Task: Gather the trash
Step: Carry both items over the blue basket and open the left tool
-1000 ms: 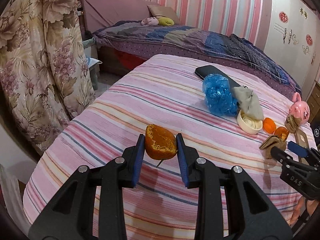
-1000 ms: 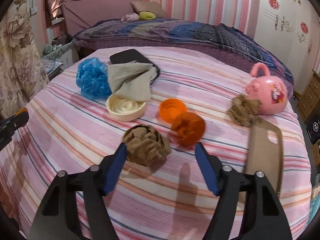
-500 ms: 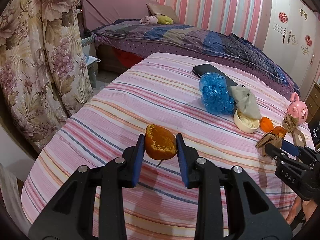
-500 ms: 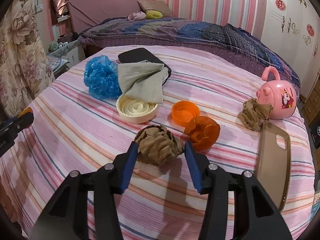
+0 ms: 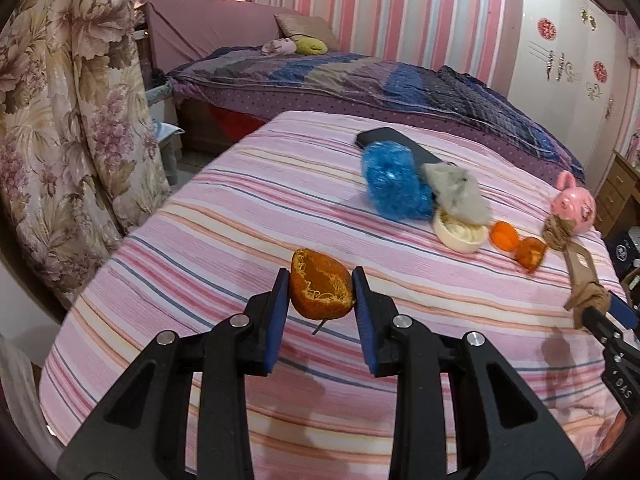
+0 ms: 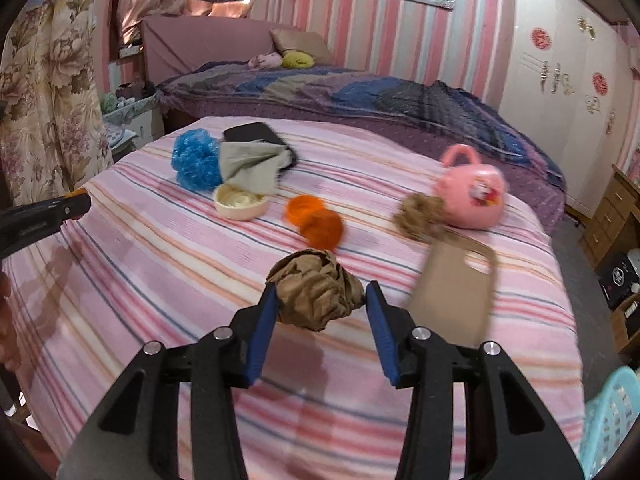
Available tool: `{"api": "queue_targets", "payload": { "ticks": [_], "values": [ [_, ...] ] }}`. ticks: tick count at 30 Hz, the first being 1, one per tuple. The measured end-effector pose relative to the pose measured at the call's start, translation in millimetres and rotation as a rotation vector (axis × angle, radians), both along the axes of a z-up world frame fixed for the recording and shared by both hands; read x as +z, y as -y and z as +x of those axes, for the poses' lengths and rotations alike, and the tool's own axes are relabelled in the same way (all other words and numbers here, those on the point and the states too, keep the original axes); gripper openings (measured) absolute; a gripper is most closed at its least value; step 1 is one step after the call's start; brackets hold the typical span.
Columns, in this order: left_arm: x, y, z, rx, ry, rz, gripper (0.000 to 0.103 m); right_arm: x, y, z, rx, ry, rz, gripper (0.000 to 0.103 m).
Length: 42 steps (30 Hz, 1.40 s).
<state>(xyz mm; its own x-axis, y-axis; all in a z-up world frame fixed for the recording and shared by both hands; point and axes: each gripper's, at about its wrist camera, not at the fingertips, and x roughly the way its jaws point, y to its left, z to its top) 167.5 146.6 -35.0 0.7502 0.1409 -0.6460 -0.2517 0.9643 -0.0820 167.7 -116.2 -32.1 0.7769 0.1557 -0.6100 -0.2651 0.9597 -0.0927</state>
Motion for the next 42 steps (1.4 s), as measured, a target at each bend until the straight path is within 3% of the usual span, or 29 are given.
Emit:
{"api": "queue_targets", "payload": {
  "ticks": [10,16,20,32,42],
  "values": [
    [7.7,56.4,-26.8,-0.086,0.05,0.04,0.03,3.4,72.1,-45.1,-0.08,0.038,-0.015,0.045],
    [5.2,78.1,-35.3,-0.111,0.046,0.043,0.03,6.7,112.1,-59.6,-0.125,0.055,0.03,0.045],
    [3.2,92.7,-41.7,-0.12,0.043,0.074,0.03,5.2,126.1,-63.8,-0.134,0.058,0.041,0.045],
    [-1.7,139.8,-50.1,-0.178,0.046,0.058,0.03,7.1,155.0,-72.0,-0.149,0.068,0.101,0.045],
    [-1.4,168.5,-45.9,-0.224,0.057,0.042,0.03,6.5,181.1,-77.2,-0.185,0.071,0.093,0.045]
  ]
}}
